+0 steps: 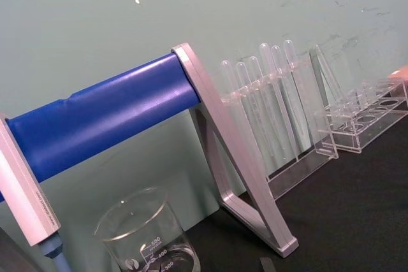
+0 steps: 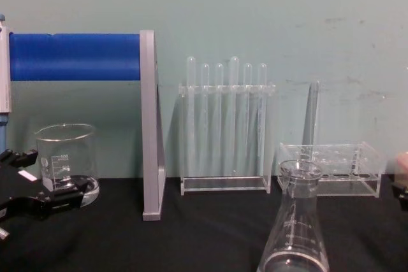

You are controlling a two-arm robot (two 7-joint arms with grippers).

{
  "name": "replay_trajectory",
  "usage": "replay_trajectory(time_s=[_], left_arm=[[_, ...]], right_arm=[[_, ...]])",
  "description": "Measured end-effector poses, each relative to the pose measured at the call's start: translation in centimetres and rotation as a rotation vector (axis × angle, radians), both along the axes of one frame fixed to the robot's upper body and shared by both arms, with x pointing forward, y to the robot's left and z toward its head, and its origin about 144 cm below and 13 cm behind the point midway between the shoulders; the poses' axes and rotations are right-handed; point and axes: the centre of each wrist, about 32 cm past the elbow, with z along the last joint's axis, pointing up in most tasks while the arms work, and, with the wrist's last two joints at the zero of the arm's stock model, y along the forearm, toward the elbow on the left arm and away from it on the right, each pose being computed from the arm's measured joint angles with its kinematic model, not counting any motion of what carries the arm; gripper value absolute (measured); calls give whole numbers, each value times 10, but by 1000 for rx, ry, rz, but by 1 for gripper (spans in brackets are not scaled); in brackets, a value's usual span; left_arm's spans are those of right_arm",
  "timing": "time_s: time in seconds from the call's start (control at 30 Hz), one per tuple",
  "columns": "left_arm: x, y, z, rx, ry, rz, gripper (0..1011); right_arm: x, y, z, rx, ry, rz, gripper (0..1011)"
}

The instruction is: Grasp the erlenmeyer flask with one hand, shake it three times, then place it back.

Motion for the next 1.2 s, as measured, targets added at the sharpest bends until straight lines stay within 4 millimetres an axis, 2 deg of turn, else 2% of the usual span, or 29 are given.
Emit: replay_trajectory(time_s=[0.93, 1.2], left_arm=[[0, 0, 0, 0, 0, 0, 1001], [0, 0, 0, 0, 0, 0, 1001]], right_arm=[[0, 0, 0, 2, 0, 0, 1002], [-6, -4, 2, 23, 10, 30, 1003]])
